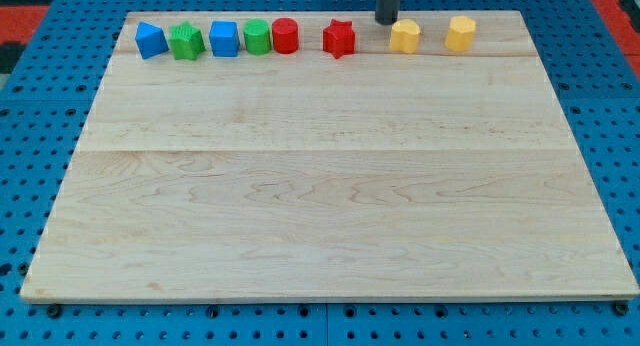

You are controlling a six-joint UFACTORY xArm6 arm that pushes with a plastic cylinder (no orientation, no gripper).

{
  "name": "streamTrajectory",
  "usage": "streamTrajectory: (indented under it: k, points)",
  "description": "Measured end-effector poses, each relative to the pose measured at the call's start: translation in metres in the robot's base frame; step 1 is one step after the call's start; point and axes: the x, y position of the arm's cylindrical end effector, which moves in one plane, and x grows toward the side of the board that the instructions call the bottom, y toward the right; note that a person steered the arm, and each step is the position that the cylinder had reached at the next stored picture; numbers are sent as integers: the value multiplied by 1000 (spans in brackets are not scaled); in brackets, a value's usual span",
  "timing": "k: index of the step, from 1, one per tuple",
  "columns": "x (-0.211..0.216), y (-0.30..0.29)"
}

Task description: Push the yellow heart below the yellow hexagon

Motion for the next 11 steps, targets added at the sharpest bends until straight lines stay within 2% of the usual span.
streamTrajectory:
  k: [1, 2, 3, 4, 5, 6, 7, 9, 10, 11]
  points:
    - [1, -3]
    - [20, -25]
    - [38, -20]
    - [38, -29]
    - [44, 6]
    - [98, 33]
    - [104, -31]
    - [71, 20]
    - [68, 52]
    - [84, 62]
